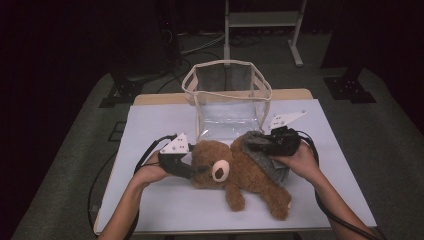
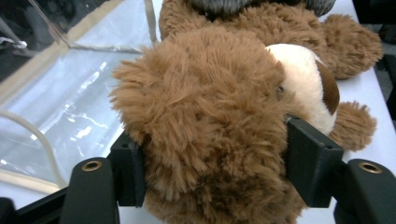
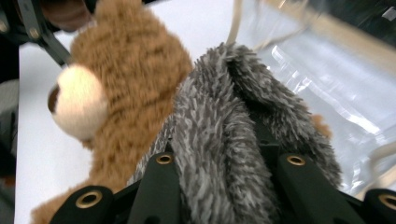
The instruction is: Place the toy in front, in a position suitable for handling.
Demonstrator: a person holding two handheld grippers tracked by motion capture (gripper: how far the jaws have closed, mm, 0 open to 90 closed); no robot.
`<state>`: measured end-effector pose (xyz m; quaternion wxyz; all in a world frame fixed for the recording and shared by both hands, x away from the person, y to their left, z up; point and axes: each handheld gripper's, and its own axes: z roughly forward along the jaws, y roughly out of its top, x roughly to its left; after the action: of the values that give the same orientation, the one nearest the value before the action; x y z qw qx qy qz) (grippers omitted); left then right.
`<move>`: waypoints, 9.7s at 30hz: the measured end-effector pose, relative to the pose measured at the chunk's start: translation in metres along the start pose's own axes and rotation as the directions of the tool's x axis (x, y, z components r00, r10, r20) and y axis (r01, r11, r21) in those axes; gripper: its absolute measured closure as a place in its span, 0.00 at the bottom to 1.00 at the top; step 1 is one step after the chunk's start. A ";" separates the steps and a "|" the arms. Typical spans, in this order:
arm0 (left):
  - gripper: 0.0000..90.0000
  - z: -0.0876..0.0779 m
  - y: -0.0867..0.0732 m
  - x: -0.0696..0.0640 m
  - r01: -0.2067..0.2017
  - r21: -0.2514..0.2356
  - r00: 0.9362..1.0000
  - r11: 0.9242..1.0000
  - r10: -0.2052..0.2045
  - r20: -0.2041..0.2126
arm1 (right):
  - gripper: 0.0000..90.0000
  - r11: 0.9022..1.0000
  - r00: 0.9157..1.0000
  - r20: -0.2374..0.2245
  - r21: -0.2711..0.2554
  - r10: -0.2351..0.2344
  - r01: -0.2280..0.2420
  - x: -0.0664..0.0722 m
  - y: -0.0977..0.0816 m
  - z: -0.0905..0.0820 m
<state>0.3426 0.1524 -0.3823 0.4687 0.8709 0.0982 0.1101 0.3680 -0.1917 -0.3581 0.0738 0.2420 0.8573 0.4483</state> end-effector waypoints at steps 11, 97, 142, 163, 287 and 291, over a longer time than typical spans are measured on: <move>0.10 0.005 -0.010 -0.009 0.155 -0.038 0.984 0.987 -0.151 0.099 | 0.78 0.996 0.996 -0.008 0.002 -0.093 0.093 0.055 -0.027 -0.001; 0.33 0.010 -0.006 -0.047 -0.021 -0.025 0.999 0.999 0.020 -0.030 | 0.78 0.994 0.990 0.137 0.108 -0.019 0.004 0.034 -0.024 -0.039; 0.33 0.007 -0.011 -0.047 -0.043 -0.027 0.999 0.999 0.042 -0.017 | 0.78 0.999 0.998 0.055 0.052 -0.002 -0.001 0.041 -0.020 -0.025; 0.32 0.007 -0.010 -0.047 -0.034 -0.027 0.999 0.999 0.034 -0.014 | 0.78 0.998 0.994 0.089 -0.008 0.059 -0.059 0.030 -0.026 -0.077; 0.12 0.011 0.001 -0.039 0.011 0.013 1.000 1.000 -0.012 0.006 | 0.78 1.000 1.000 0.006 0.009 0.027 -0.027 0.047 -0.052 -0.043; 0.08 0.021 0.007 -0.032 0.047 0.012 0.998 0.999 -0.048 0.032 | 0.78 0.999 0.999 -0.006 -0.001 0.041 -0.041 0.046 -0.056 -0.043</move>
<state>0.3187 0.1235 -0.3913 0.4677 0.8727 0.1121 0.0845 0.2939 -0.2279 -0.3741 0.0622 0.2583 0.8522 0.4507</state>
